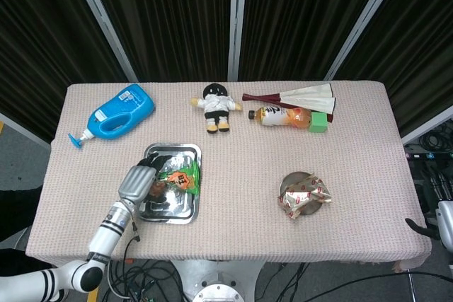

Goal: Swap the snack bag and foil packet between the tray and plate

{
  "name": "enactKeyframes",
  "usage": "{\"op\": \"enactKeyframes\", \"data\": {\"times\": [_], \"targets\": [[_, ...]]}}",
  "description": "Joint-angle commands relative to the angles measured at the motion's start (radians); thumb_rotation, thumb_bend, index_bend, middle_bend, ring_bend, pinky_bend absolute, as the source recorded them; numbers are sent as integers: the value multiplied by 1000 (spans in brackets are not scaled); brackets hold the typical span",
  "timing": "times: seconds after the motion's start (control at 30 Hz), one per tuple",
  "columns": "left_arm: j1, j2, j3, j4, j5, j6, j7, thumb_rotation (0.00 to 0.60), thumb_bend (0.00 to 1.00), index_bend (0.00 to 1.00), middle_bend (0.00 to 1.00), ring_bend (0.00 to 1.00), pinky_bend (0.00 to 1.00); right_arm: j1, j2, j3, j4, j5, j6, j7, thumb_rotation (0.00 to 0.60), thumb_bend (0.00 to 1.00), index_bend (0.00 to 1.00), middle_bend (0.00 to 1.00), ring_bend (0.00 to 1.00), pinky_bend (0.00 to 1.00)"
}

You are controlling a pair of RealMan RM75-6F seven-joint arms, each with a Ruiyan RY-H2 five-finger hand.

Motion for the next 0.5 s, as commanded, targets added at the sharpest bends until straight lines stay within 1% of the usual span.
{"op": "enactKeyframes", "data": {"times": [0.03,0.1,0.17,0.2,0.3,0.4,0.5], "targets": [[-23,-36,-2,55,-22,-14,0,600,116,181,251,175,295,0,-2,-1,4,6,-9,4,600,0,0,3,0,0],[-34,-54,0,86,-25,-17,3,600,142,221,291,221,343,0,-2,0,8,10,-11,8,600,0,0,2,0,0],[-37,-74,-2,110,-12,2,-5,600,185,281,352,286,407,-1,-2,1,12,13,-12,12,600,0,0,2,0,0],[-39,-87,-2,126,1,17,-11,600,215,331,401,335,452,-2,-2,1,14,15,-13,14,600,0,0,2,0,0],[-49,-114,9,171,31,42,7,600,261,427,495,427,545,-3,0,-2,20,19,-21,21,600,0,0,2,0,0],[-59,-130,25,203,57,52,28,600,287,486,550,483,601,-3,4,-5,20,23,-33,27,600,0,0,2,0,0],[-66,-144,24,218,74,65,18,600,311,538,598,530,641,-4,6,-4,21,25,-34,29,600,0,0,2,0,0]]}}
